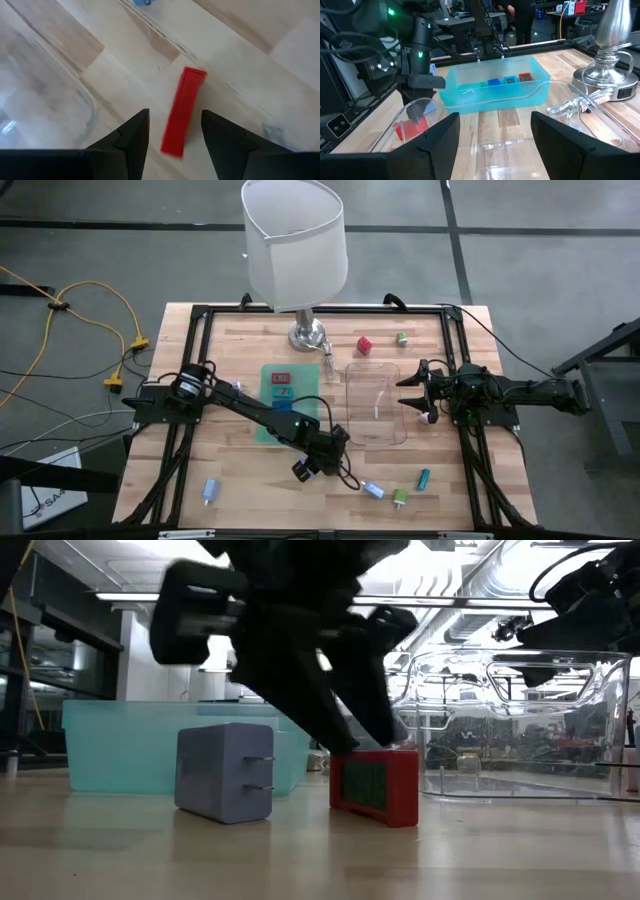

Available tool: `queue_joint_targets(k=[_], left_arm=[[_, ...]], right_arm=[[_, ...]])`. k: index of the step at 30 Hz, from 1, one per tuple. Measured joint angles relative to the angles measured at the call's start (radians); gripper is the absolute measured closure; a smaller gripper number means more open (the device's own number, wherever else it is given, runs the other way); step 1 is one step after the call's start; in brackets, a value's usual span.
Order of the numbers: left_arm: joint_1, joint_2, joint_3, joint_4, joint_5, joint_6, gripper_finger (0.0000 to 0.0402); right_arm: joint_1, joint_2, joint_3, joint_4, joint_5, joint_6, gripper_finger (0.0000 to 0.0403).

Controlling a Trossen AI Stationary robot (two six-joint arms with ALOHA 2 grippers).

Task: Pick & Place Office items
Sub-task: Put the red digital clock into the green bin

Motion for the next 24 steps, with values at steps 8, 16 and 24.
queue_joint_targets(k=[8, 16, 24], left_arm=[[0.0, 0.014, 0.0, 0.002, 0.004, -0.012, 0.023], [0.0, 0.014, 0.0, 0.003, 0.004, -0.012, 0.0242], [0.0, 0.014, 0.0, 0.003, 0.004, -0.011, 0.0266]], right_arm=[[0.0, 0.0, 0.0, 0.0, 0.0, 0.0, 0.0171], [0.0, 0.0, 0.0, 0.0, 0.001, 0.0, 0.0171], [0.0, 0.0, 0.0, 0.0, 0.001, 0.0, 0.0171]])
